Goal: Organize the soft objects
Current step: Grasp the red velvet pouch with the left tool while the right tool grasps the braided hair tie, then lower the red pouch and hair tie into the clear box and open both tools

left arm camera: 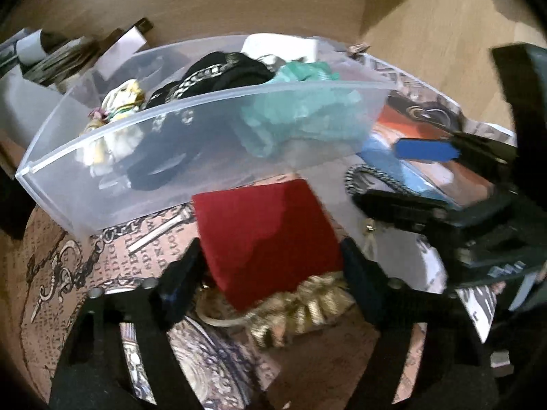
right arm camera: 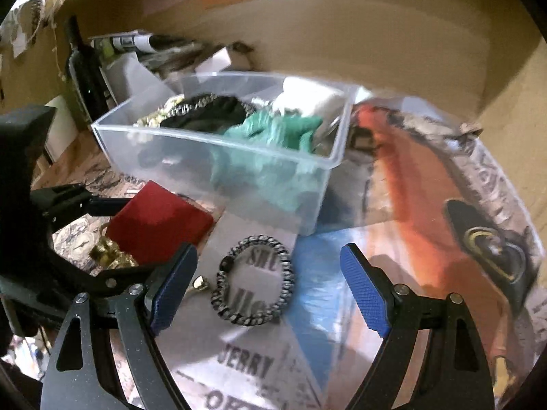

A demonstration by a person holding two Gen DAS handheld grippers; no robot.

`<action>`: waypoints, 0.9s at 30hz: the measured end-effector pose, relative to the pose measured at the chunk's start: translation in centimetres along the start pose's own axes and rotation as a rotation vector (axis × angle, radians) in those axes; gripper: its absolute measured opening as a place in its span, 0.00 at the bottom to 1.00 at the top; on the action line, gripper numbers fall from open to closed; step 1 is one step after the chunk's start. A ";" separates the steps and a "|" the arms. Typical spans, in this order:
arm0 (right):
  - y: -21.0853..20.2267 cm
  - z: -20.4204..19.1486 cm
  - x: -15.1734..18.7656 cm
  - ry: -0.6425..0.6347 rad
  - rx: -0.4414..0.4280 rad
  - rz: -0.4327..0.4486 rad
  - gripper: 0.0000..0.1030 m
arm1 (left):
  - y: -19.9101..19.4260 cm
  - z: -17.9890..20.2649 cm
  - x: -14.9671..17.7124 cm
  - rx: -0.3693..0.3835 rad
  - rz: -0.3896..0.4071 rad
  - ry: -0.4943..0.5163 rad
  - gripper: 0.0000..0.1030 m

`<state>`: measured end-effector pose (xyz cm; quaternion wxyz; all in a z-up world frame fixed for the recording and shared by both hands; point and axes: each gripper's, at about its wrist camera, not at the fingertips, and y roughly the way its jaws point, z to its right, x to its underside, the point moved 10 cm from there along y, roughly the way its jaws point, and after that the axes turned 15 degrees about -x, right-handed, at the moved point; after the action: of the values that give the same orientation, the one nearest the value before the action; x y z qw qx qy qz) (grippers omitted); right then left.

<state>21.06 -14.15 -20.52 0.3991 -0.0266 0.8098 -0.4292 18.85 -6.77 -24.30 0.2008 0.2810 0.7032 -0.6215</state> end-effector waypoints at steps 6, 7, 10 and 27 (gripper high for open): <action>1.3 0.0 0.8 0.010 -0.019 -0.061 0.78 | -0.8 0.0 0.4 0.028 0.018 -0.001 0.53; 1.3 -0.1 0.9 0.006 -0.020 -0.063 0.76 | -1.1 -0.4 0.7 0.030 0.018 -0.008 0.50; 1.3 -0.1 0.9 -0.008 -0.002 -0.065 0.58 | -1.4 -0.8 0.9 0.030 0.017 -0.019 0.40; -1.8 -0.4 0.2 -0.007 0.008 0.041 0.14 | -6.8 -3.6 0.2 0.003 0.116 -0.100 0.24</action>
<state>20.10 -15.12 -19.21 0.4107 -0.0098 0.8071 -0.4239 14.58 -3.64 -18.74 0.2709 0.2902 0.6738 -0.6232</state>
